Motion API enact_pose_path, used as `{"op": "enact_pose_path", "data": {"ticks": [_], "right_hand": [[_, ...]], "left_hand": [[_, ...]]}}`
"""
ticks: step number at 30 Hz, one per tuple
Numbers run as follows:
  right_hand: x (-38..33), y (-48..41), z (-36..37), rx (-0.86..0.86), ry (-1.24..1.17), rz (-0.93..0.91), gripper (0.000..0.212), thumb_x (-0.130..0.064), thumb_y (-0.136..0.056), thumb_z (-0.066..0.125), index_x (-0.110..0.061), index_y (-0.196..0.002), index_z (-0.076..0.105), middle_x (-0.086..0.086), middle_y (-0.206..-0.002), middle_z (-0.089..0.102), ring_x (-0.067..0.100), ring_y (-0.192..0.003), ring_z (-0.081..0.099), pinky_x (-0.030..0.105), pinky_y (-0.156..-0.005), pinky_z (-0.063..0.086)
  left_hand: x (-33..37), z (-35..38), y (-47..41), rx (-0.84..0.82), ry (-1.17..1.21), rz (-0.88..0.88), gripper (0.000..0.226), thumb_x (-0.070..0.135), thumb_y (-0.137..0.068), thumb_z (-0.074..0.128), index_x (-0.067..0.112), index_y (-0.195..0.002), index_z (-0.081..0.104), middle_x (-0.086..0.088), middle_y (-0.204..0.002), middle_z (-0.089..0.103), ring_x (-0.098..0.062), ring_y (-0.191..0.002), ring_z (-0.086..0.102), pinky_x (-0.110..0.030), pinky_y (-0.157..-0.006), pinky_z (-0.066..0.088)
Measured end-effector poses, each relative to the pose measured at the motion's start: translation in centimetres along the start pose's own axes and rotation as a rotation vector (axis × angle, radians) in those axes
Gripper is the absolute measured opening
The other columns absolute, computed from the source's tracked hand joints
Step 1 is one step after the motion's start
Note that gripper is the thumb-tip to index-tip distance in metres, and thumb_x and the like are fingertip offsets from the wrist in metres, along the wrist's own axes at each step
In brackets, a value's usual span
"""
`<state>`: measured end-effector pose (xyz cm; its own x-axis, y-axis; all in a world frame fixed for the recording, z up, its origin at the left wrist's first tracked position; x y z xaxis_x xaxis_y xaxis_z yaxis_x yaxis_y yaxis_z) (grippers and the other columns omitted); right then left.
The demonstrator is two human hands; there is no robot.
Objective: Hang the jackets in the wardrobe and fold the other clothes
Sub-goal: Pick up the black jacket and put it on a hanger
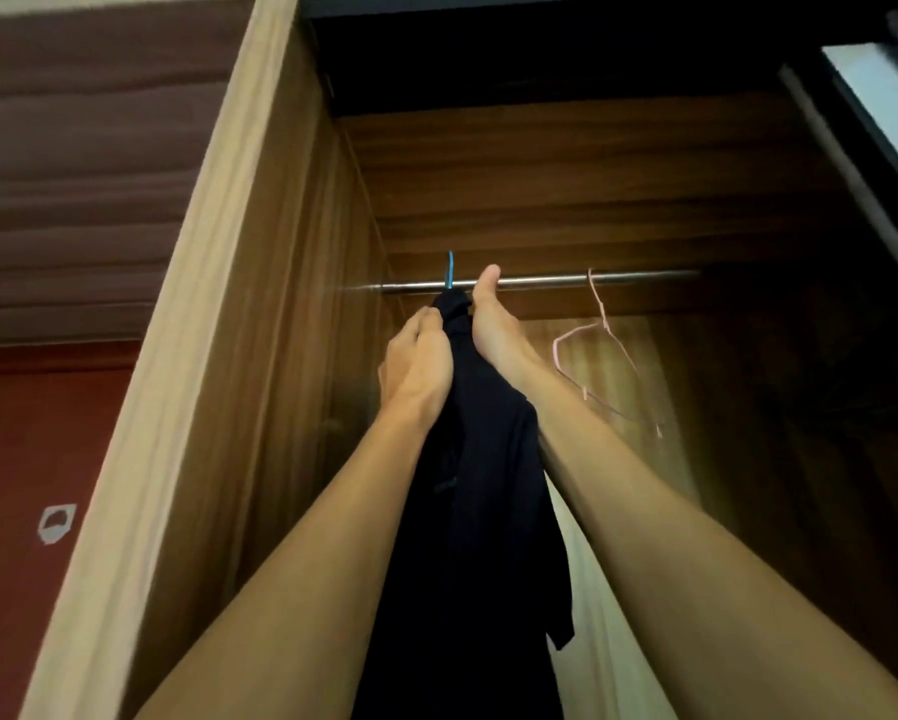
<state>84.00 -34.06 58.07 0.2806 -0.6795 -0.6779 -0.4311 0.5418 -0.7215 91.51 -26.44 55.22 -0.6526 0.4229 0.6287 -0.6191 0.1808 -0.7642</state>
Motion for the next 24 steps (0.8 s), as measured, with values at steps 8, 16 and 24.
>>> {"op": "enact_pose_path", "data": {"ticks": [8,16,24], "right_hand": [[-0.4,-7.7,1.7,-0.055,-0.051,-0.056,0.088,-0.075,-0.092,0.015,-0.012,-0.148,0.041,0.011,-0.149,0.046,0.027,-0.131,0.048,0.032,-0.095,0.034],[3.2,-13.2,3.6,-0.014,0.002,-0.020,0.082,-0.069,-0.097,0.024,-0.007,-0.150,0.037,0.013,-0.153,0.041,0.027,-0.137,0.043,0.033,-0.107,0.033],[5.9,-12.3,4.3,0.043,-0.057,0.012,0.072,-0.060,-0.101,0.024,-0.006,-0.144,0.044,0.012,-0.146,0.050,0.027,-0.131,0.049,0.030,-0.095,0.037]], "left_hand": [[-0.6,2.2,-6.1,-0.093,-0.028,0.063,0.061,0.066,-0.089,0.037,0.035,-0.137,0.058,-0.001,-0.128,0.067,-0.023,-0.116,0.064,-0.045,-0.107,0.046],[-3.5,2.5,-8.0,-0.078,-0.045,0.093,0.067,0.070,-0.094,0.030,0.029,-0.140,0.055,-0.004,-0.133,0.063,-0.024,-0.122,0.060,-0.045,-0.111,0.042],[-7.6,2.7,-5.3,-0.075,0.000,0.038,0.074,0.076,-0.086,0.025,0.041,-0.149,0.040,0.001,-0.148,0.054,-0.024,-0.136,0.049,-0.046,-0.118,0.033]]}}
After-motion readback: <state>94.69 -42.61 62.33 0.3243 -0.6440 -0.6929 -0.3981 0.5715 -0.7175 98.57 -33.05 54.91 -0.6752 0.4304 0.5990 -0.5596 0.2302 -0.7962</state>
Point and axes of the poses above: each hand's wrist, its own y-axis away from the middle knuckle, its own z-axis out of the palm, x = y × z, the point moved 7 cm from there along -y, towards the middle knuckle
